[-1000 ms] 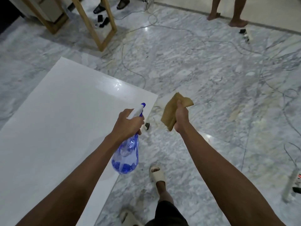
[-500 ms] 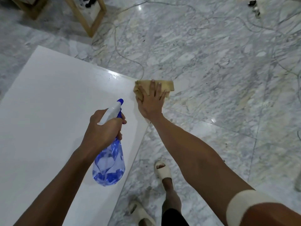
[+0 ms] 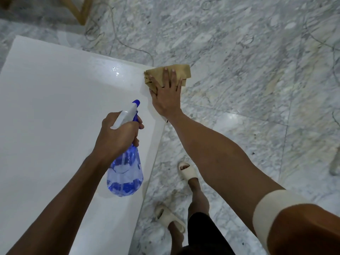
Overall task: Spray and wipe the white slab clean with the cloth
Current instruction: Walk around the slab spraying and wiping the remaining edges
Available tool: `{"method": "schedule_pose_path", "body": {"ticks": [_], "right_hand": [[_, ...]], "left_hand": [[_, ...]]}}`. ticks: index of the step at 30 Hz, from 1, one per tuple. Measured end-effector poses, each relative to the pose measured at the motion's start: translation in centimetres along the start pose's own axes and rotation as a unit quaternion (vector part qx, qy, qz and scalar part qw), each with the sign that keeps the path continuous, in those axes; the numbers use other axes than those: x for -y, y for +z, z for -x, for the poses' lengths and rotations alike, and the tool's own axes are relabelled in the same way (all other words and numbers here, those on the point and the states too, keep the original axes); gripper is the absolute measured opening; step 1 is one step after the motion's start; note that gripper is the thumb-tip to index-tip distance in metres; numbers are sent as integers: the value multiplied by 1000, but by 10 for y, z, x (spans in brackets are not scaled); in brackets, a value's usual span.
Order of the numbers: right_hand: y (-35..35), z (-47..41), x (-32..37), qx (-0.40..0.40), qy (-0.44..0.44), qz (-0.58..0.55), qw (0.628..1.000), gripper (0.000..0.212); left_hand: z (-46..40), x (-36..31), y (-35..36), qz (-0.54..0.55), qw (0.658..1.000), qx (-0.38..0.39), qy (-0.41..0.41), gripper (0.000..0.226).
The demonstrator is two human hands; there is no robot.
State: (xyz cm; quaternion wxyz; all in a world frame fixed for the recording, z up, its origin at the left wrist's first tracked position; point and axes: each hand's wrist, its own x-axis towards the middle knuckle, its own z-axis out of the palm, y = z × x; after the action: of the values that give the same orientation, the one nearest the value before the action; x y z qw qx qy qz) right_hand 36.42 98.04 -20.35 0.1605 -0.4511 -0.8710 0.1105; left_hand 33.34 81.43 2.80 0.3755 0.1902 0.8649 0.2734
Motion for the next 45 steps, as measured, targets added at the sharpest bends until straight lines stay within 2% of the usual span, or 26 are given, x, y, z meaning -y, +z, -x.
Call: {"method": "schedule_pose_path", "body": {"ticks": [14, 19, 23, 26, 30, 35, 39, 45], "right_hand": [[-17, 57, 27, 36, 14, -24, 999, 49], [-16, 82, 37, 14, 23, -35, 999, 45], [-19, 121, 54, 18, 29, -37, 999, 45], [-29, 145, 64, 47, 29, -37, 998, 52], [-35, 192, 83, 79, 17, -26, 996, 57], [-31, 239, 100, 76, 15, -35, 996, 49], [-18, 285, 119, 31, 7, -44, 999, 46], [-21, 360, 153, 30, 17, -74, 997, 45]], "left_hand": [[32, -16, 6, -43, 997, 10, 61, 16], [50, -4, 6, -52, 996, 7, 67, 18], [67, 14, 6, -53, 996, 4, 73, 43], [84, 30, 4, -54, 996, 1, 70, 46], [114, 60, 5, -65, 995, 12, 77, 20], [142, 113, 5, -76, 994, 0, 73, 44], [167, 159, 0, -87, 994, -9, 69, 46], [210, 224, -18, -99, 993, -17, 58, 49]]}}
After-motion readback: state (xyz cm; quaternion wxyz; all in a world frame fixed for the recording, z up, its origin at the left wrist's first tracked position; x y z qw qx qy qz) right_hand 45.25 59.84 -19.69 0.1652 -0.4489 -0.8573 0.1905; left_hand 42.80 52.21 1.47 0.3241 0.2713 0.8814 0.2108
